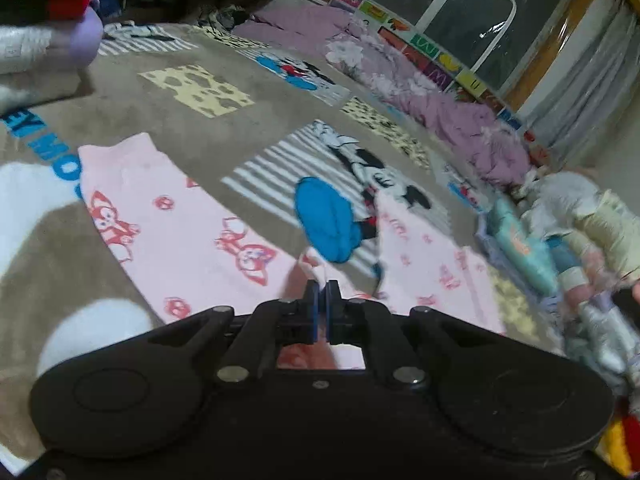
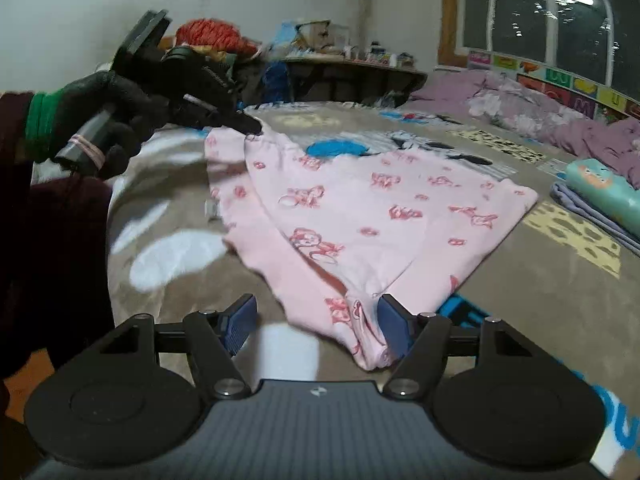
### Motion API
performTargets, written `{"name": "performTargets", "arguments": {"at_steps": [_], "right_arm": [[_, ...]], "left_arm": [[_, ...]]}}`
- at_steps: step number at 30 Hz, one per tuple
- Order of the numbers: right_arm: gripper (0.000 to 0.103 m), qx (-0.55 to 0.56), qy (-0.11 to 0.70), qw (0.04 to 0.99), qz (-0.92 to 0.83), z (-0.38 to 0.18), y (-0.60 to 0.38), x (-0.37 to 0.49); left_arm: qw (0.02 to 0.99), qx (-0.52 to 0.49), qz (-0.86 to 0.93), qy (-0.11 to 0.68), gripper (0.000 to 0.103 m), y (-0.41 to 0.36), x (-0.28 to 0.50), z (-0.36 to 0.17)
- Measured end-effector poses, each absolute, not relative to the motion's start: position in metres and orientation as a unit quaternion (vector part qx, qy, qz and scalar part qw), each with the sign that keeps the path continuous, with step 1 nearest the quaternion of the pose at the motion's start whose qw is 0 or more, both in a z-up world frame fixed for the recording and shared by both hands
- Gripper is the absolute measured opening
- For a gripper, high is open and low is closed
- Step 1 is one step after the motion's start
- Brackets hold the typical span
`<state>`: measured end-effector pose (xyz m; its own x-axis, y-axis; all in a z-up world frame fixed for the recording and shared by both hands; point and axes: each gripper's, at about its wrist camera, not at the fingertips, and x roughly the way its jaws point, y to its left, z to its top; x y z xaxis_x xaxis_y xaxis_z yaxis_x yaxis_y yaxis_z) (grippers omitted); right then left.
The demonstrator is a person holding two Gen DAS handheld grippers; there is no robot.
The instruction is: Fold clothes
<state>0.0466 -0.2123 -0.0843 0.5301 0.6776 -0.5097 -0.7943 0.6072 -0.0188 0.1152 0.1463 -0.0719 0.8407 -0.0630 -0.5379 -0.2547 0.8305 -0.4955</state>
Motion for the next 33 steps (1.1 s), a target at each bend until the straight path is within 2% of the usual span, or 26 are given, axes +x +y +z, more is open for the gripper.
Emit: {"name": "performTargets", "arguments": {"at_steps": [4,8,11,16,33], "right_arm": [[0.066,-0.115,0.201,0.873,0.429,-0.076,-0.213,0.04],[0.068,-0.154,0.229,0.854,0.441,-0.085,-0.204,0.038],[0.066,-0.105,0.221,0.861,0.446,-0.076,-0.216,0.042],[0.067,-0.09,0.209,0.877,0.424,-0.076,-0.221,0.047],[0.065,-0.061,0.23,0.878,0.416,-0.08,-0.229,0.06]], "left_arm": [[0.915,-0.293,0.057,0.271,0.0,0.15,0.113,-0.074],[0.919,-0.287,0.049,0.265,0.0,0.148,0.113,-0.068],[0.922,-0.289,0.039,0.255,0.0,0.146,0.112,-0.059],[0.919,-0.311,0.016,0.244,0.0,0.143,0.118,-0.044],[0.924,-0.292,-0.086,0.233,0.0,0.049,0.218,0.013]]}}
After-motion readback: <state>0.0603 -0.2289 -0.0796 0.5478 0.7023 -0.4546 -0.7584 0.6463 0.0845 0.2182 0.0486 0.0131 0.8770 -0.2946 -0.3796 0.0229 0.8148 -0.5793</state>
